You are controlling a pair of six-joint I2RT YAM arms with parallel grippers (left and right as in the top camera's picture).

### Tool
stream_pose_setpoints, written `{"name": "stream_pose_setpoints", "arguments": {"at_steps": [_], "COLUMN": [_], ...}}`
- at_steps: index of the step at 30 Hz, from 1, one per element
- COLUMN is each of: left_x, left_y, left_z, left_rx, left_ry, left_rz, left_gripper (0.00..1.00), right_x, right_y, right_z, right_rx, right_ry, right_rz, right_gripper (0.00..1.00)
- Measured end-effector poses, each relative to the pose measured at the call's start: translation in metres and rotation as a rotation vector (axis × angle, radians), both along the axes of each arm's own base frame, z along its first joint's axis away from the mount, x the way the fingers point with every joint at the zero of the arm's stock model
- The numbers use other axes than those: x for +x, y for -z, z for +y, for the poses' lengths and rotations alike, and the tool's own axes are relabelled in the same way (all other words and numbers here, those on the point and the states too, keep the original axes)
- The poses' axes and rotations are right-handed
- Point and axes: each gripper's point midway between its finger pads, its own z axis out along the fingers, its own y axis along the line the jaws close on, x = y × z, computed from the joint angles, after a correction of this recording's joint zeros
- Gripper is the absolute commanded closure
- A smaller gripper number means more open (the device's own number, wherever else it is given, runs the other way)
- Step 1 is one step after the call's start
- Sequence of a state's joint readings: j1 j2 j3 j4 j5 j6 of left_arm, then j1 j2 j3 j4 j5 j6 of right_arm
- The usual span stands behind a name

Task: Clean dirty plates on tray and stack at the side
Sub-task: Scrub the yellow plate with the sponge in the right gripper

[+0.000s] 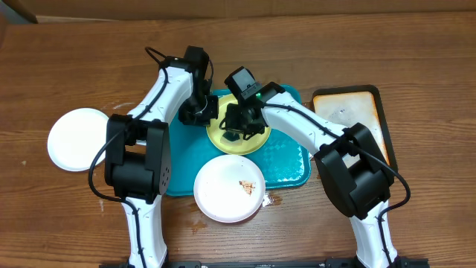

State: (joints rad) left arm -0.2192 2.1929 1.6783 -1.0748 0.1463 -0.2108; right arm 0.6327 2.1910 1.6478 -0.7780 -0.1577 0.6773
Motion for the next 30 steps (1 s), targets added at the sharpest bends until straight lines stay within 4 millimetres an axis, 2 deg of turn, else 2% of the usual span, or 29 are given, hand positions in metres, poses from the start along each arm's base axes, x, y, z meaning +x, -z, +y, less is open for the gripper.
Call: {"name": "stream_pose_setpoints", "arguments": {"at_steps": [4, 11, 14, 18, 22, 27, 30], "left_x": [-0.002, -0.004, -0.005, -0.006, -0.006, -0.007, -0.008], "left_y": [0.001, 0.001, 0.000, 0.000, 0.001, 0.001, 0.001], "left_z": [-0.004, -0.008, -0.015, -0.015, -0.008, 0.000, 0.000], "left_rx": [0.001, -0.007, -0.024, -0.019, 0.005, 0.029, 0.032], "left_ry": [0.011, 0.017, 0.027, 0.029, 0.023, 0.015, 0.016], "left_rz": [0.003, 0.010, 0.011, 0.014, 0.017, 0.023, 0.025], "left_gripper": [0.96, 0.96, 0.96, 0.96, 0.96, 0.96, 0.96], "right_x": [-0.002, 0.020, 0.026, 0.030, 0.037, 0.038, 0.026], "right_y": [0.005, 0.005, 0.004, 0.004, 0.001, -0.008, -0.013], "right_z": [-0.022, -0.093, -0.103, -0.099, -0.081, -0.035, -0.007], "right_rx": [-0.070, -0.171, -0.167, -0.153, -0.101, 0.027, 0.089], "right_ry": [0.060, 0.208, 0.216, 0.176, 0.117, -0.001, -0.074], "right_rz": [0.037, 0.069, 0.064, 0.043, -0.007, -0.068, -0.075], "right_gripper": [0.96, 0.96, 0.96, 0.96, 0.96, 0.96, 0.96]}}
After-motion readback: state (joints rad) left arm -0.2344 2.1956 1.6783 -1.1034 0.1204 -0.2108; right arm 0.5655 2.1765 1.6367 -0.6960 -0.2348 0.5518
